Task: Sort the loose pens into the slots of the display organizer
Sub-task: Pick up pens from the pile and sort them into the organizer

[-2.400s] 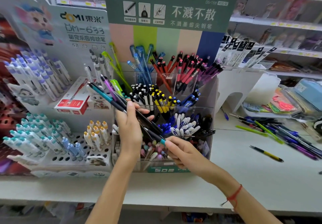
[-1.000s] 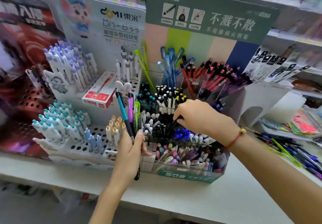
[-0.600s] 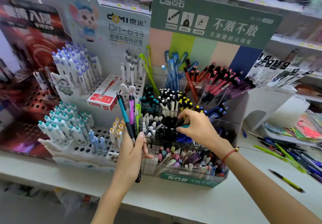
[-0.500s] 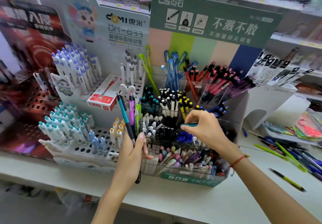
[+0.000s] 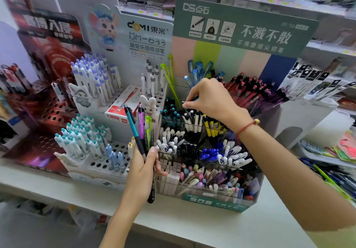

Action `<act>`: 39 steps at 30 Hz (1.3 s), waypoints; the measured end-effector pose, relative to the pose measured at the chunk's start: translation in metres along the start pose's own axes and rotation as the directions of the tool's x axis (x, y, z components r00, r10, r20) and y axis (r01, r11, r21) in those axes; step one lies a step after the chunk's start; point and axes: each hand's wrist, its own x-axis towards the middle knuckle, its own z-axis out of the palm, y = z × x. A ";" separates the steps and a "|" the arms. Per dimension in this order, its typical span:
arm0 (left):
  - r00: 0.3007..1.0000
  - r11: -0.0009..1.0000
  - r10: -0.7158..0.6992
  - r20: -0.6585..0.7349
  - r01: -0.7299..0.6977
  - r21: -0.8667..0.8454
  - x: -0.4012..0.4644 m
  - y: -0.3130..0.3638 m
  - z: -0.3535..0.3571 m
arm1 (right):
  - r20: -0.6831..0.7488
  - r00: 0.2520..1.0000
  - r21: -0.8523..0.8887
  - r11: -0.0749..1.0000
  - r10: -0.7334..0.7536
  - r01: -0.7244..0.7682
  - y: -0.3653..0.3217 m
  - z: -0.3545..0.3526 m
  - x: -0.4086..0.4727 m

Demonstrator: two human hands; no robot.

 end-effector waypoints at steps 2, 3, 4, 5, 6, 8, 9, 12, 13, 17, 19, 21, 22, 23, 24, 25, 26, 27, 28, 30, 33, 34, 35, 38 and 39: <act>1.000 1.000 0.001 0.003 -0.001 0.007 -0.002 0.001 0.000 | 0.081 0.996 -0.078 0.996 -0.028 0.034 -0.007 0.014 0.019; 1.000 1.000 0.002 0.000 -0.002 0.012 -0.003 0.001 0.000 | 0.097 0.995 -0.091 0.995 -0.030 0.039 -0.008 0.021 0.026; 1.000 1.000 0.001 -0.003 0.000 0.013 -0.004 0.001 0.000 | 0.092 0.995 -0.087 0.996 -0.024 0.032 -0.009 0.027 0.030; 1.000 1.000 -0.002 -0.004 0.002 0.012 -0.005 0.002 0.000 | 0.067 0.998 -0.068 0.998 -0.011 0.015 -0.008 0.033 0.032; 1.000 1.000 -0.005 -0.004 0.005 0.009 -0.006 0.001 0.000 | 0.026 1.000 -0.043 0.999 0.001 0.000 -0.008 0.038 0.033; 1.000 1.000 -0.015 -0.002 0.015 0.008 -0.007 0.001 0.000 | -0.094 0.996 -0.011 1.000 -0.010 0.009 -0.005 0.047 0.027; 1.000 1.000 -0.020 -0.005 0.020 0.010 -0.008 0.001 0.000 | -0.159 0.986 -0.032 0.999 -0.040 0.036 -0.005 0.053 0.022; 0.999 0.999 -0.042 -0.012 0.042 -0.001 -0.008 -0.001 0.001 | -0.296 0.945 -0.096 0.989 -0.139 0.116 0.000 0.073 0.004; 0.999 0.999 -0.048 -0.007 0.048 -0.010 -0.008 -0.002 0.001 | -0.324 0.935 -0.074 0.989 -0.147 0.130 0.002 0.079 0.000; 0.997 0.996 -0.071 0.021 0.072 -0.046 -0.011 0.000 0.002 | -0.343 0.924 -0.147 0.982 -0.166 0.122 0.001 0.089 0.004; 0.996 0.995 -0.084 0.028 0.085 -0.057 -0.011 0.002 0.003 | -0.277 0.942 -0.273 0.955 -0.192 0.114 0.000 0.090 0.007; 0.995 0.992 -0.097 0.031 0.099 -0.075 -0.010 0.004 0.004 | -0.185 0.959 -0.343 0.929 -0.214 0.141 0.005 0.094 0.002; 0.994 0.990 -0.104 0.035 0.107 -0.088 -0.008 0.006 0.004 | -0.144 0.966 -0.363 0.919 -0.214 0.150 0.008 0.097 -0.002; 0.993 0.988 -0.107 0.042 0.111 -0.104 -0.007 0.007 0.004 | -0.112 0.973 -0.371 0.917 -0.204 0.149 0.012 0.099 -0.006; 0.993 0.987 -0.105 0.052 0.110 -0.117 -0.007 0.009 0.004 | -0.100 0.977 -0.355 0.924 -0.186 0.139 0.013 0.099 -0.010; 0.993 0.987 -0.100 0.064 0.107 -0.122 -0.006 0.011 0.005 | -0.121 0.978 -0.313 0.942 -0.168 0.123 0.011 0.098 -0.014; 0.993 0.988 -0.093 0.076 0.102 -0.116 -0.006 0.013 0.005 | -0.169 0.974 -0.247 0.964 -0.147 0.103 0.006 0.094 -0.018; 0.992 0.990 -0.088 0.087 0.097 -0.103 -0.006 0.015 0.006 | -0.232 0.965 -0.171 0.982 -0.121 0.082 -0.002 0.089 -0.025; 0.992 0.992 -0.083 0.091 0.091 -0.086 -0.005 0.016 0.007 | -0.291 0.953 -0.099 0.993 -0.085 0.058 -0.011 0.084 -0.033; 0.994 0.996 -0.066 0.090 0.070 -0.047 -0.001 0.016 0.008 | -0.287 0.958 0.052 0.998 -0.004 0.019 -0.026 0.073 -0.049; 0.990 0.999 -0.029 0.141 0.025 0.028 0.006 0.017 0.011 | -0.023 0.993 0.438 0.894 0.117 -0.096 -0.035 0.061 -0.060; 0.985 0.999 -0.028 0.168 0.023 0.034 0.009 0.018 0.013 | 0.044 0.987 0.555 0.818 0.152 -0.151 -0.033 0.057 -0.059; 0.980 0.999 -0.027 0.198 0.021 0.032 0.011 0.020 0.015 | 0.095 0.976 0.643 0.736 0.196 -0.210 -0.030 0.053 -0.057; 0.960 0.997 0.003 0.279 -0.024 0.074 0.017 0.022 0.019 | 0.231 0.915 0.806 0.462 0.331 -0.371 -0.019 0.045 -0.048; 0.954 0.993 0.007 0.300 -0.041 0.108 0.019 0.022 0.020 | 0.242 0.899 0.831 0.400 0.366 -0.387 -0.016 0.042 -0.046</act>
